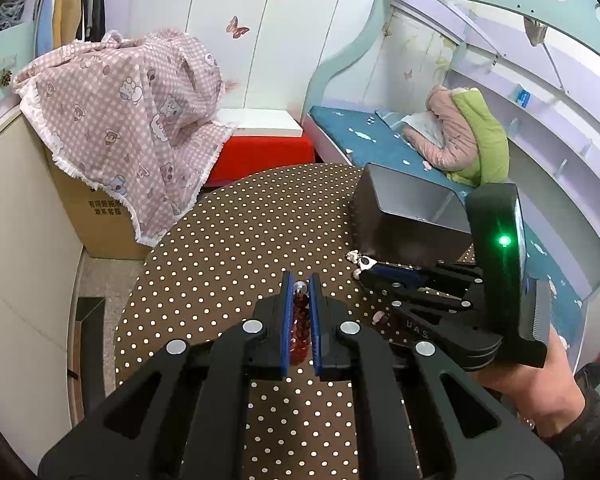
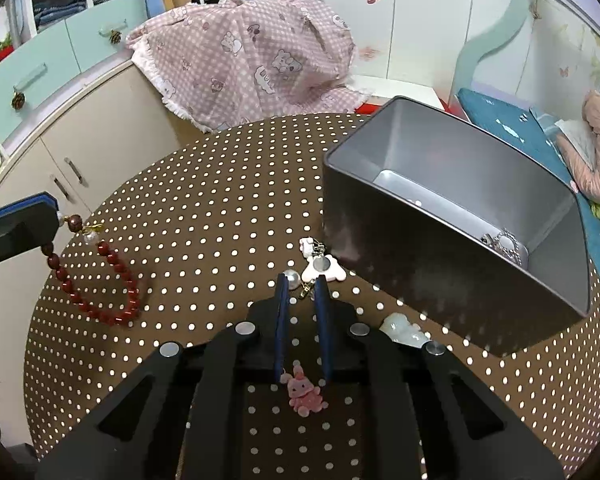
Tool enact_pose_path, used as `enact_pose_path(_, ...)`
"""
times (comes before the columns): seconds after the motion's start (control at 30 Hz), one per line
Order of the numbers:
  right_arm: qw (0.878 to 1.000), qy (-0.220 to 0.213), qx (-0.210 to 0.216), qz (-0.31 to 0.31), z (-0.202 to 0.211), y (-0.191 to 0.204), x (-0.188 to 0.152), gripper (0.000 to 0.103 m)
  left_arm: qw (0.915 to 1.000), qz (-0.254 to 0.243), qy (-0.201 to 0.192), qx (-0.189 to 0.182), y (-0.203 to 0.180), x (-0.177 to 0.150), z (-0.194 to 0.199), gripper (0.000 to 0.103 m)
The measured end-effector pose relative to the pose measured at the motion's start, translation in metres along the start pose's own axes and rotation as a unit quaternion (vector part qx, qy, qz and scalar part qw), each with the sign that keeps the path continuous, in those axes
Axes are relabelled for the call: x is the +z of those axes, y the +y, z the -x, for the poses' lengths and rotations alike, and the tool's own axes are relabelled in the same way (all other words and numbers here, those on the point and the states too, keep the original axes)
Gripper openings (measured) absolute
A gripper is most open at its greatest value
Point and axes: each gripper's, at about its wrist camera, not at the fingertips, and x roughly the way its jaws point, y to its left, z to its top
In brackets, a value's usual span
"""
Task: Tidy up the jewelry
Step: 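Lift the red bead bracelet with the left tool while the right tool holds the pink bunny charm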
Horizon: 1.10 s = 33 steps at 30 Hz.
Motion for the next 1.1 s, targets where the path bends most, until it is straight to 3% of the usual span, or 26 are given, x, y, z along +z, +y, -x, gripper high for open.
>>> enact_pose_path(0.23,1.0,0.0,0.004,0.027,-0.003,0.006,0.0,0.015,1.0,0.002,0.0,-0.001,0.0,0.0,0.001,0.008)
enact_pose_path(0.37,0.999,-0.001,0.008,0.034,-0.003,0.005,-0.002,0.007,1.0,0.001,0.0,-0.002,-0.003,0.0,0.003,0.008)
enact_pose_path(0.47,0.999,-0.002,0.015,0.035,0.001,0.005,-0.006,0.007,1.0,0.002,-0.001,-0.002,-0.004,0.0,0.004,0.008)
enact_pose_path(0.73,0.999,-0.021,0.035,0.017,0.028,0.0,-0.01,0.007,1.0,-0.002,-0.007,-0.004,-0.006,0.001,0.007,0.008)
enact_pose_path(1.0,0.997,-0.064,0.033,0.015,0.078,-0.004,0.004,0.007,0.9989,-0.018,-0.041,-0.015,-0.02,0.024,0.026,0.008)
enact_pose_path(1.1,0.998,-0.053,0.038,0.011,0.082,-0.009,0.007,0.007,0.9982,-0.025,-0.053,-0.016,-0.024,0.033,0.032,0.008)
